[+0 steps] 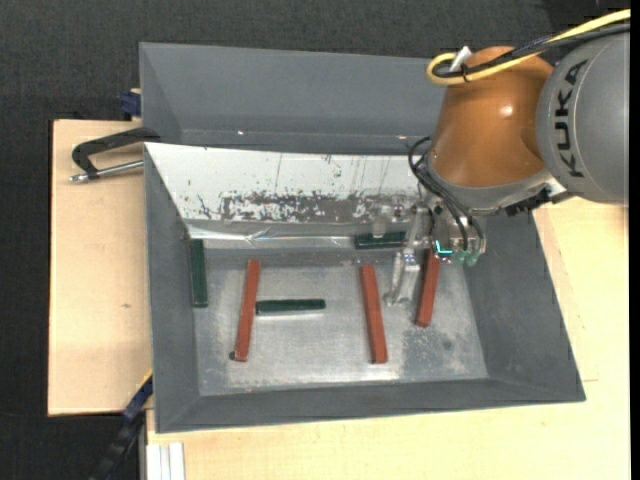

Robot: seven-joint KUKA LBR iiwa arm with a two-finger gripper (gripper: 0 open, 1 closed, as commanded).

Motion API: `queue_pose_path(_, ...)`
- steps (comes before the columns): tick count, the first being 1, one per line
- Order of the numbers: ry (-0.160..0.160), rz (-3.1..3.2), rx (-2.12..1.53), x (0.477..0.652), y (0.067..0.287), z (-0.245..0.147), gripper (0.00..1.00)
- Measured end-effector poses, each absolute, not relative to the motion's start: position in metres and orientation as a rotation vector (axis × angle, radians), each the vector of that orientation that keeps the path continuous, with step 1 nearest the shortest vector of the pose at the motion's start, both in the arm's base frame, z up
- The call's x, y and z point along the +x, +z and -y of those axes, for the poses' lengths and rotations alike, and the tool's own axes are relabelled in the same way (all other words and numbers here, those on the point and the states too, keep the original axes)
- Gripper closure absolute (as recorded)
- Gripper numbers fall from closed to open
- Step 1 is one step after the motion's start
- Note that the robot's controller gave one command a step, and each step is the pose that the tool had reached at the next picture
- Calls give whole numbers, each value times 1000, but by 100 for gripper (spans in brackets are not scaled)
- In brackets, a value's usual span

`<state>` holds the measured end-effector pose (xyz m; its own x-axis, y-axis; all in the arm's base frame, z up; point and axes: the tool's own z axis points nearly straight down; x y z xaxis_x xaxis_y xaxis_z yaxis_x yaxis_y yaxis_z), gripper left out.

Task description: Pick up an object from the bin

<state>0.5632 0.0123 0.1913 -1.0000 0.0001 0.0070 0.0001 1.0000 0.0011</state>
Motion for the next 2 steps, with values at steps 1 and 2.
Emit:
queue_pose_path(1,-2,3143,-1,565,196,-12,0)
queue_pose_path(2,0,3147,104,577,161,-32,0)
